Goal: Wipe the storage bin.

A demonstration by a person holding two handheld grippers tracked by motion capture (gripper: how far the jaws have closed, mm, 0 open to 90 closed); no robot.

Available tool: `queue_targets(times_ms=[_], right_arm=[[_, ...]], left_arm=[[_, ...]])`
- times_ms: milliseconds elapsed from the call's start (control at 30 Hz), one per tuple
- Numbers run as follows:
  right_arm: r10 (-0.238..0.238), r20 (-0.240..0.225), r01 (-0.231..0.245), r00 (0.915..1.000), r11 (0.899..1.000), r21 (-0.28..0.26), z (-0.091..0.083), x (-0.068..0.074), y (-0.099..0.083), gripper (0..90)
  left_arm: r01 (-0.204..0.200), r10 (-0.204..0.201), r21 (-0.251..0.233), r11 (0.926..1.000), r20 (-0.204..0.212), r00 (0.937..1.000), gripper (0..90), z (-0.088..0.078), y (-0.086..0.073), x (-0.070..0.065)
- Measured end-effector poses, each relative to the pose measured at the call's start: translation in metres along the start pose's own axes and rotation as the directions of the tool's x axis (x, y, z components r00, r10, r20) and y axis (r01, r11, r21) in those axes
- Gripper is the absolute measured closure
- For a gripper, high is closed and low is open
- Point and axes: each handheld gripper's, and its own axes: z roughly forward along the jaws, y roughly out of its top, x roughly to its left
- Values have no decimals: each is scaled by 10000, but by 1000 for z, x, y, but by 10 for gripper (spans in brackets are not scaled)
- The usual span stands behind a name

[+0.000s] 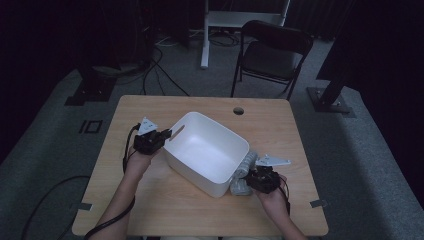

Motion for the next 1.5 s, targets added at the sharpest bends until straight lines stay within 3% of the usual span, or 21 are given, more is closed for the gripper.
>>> queue_targets(times_ms=[600, 700, 800, 1000, 1200, 1367, 1500], right_arm=[[-142, 129, 144, 9998, 9998, -137, 1, -1, -5, 766], [-78, 56, 78, 10000, 9999, -76, 2, -2, -8, 766], [-220, 186, 213, 9996, 9991, 374, 9, -1, -13, 766], [82, 356, -106, 9993, 9976, 683, 22, -10, -16, 764], [391, 559, -450, 9977, 9931, 1081, 42, -25, -20, 763], [471, 549, -526, 9974, 9931, 1044, 41, -26, -19, 763], [451, 447, -487, 9980, 9954, 825, 31, -25, -15, 762]], left_arm=[[9, -10, -17, 10000, -108, 9999, 866, 0, 0, -1], [-3, 3, -4, 10000, -93, 10000, 866, 0, 0, -1], [28, -28, -13, 10000, -61, 10000, 866, 0, 0, -1], [-6, 6, -4, 10000, -175, 9998, 864, 0, 0, -1], [260, -262, -94, 9996, -291, 9992, 857, 0, 0, 0], [306, -310, -105, 9995, -478, 9984, 860, 1, 0, -1], [357, -365, -139, 9993, -573, 9977, 863, 2, 0, -2]])
